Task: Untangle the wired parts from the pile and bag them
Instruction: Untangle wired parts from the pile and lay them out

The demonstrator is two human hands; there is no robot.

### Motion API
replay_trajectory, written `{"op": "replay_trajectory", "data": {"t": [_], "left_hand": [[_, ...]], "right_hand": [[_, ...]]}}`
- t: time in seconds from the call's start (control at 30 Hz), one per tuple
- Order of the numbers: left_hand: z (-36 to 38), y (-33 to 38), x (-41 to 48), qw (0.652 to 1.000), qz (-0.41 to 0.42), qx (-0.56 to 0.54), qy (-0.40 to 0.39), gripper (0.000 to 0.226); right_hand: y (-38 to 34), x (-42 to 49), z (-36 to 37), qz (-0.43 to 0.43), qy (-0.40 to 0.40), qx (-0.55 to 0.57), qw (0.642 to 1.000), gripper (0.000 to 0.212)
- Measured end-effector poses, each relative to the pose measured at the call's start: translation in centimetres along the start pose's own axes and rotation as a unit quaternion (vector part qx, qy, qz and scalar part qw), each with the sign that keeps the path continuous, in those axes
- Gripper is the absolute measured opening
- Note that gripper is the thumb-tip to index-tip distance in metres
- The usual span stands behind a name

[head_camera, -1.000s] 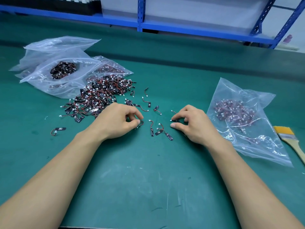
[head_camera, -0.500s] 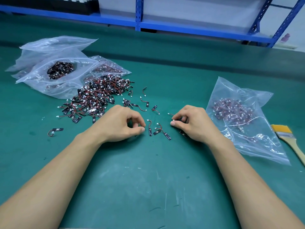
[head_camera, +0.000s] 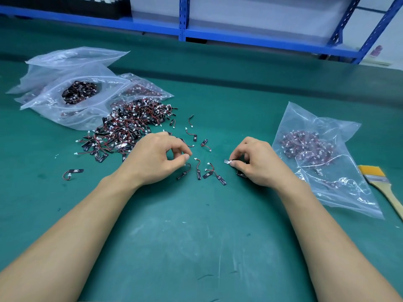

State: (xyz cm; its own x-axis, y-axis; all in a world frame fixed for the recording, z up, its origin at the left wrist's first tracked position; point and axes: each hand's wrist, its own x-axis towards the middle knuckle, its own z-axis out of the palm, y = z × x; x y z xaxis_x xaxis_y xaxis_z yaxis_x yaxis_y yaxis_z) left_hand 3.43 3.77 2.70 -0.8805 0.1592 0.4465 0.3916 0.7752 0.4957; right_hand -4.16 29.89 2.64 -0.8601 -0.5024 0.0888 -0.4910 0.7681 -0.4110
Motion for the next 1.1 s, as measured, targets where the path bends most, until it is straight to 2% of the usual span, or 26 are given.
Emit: {"op": "replay_trajectory", "data": {"t": [0.23, 0.4, 0.47, 0.57, 0.67, 0.77, 0.9, 1.1], "left_hand": [[0.0, -0.3, 0.2, 1.000, -0.003, 0.003, 0.020, 0.015], [-0.2, -0.4, 0.2, 0.998, -0.011, 0.005, 0.054, 0.013], [-0.2, -0.5, 0.3, 0.998, -0.014, 0.008, 0.066, 0.013], [-0.3, -0.5, 0.3, 0.997, -0.015, 0.013, 0.080, 0.010], [-0.2, -0.5, 0.3, 0.996, -0.015, 0.020, 0.082, 0.009], [-0.2, -0.4, 0.4, 0.997, -0.008, 0.023, 0.079, 0.011], [-0.2, -0.3, 0.3, 0.997, -0.004, 0.022, 0.076, 0.010], [-0.3, -0.3, 0.3, 0.997, -0.006, 0.021, 0.079, 0.009]], "right_hand": [[-0.4, 0.0, 0.1, 0.005, -0.041, 0.002, 0.999, 0.011], [-0.2, -0.3, -0.3, 0.003, 0.025, 0.031, 0.999, 0.005], [-0.6, -0.7, -0.6, -0.023, 0.065, 0.054, 0.996, 0.004], [-2.5, -1.5, -0.7, -0.117, 0.095, 0.087, 0.985, 0.005], [-5.3, -2.3, 0.6, -0.220, 0.050, 0.091, 0.970, 0.006], [-7.3, -2.7, 2.3, -0.282, 0.000, 0.093, 0.955, 0.004], [-7.6, -2.7, 3.3, -0.303, -0.025, 0.107, 0.947, 0.004], [-7.0, -2.5, 2.7, -0.283, 0.019, 0.146, 0.948, 0.006]]}}
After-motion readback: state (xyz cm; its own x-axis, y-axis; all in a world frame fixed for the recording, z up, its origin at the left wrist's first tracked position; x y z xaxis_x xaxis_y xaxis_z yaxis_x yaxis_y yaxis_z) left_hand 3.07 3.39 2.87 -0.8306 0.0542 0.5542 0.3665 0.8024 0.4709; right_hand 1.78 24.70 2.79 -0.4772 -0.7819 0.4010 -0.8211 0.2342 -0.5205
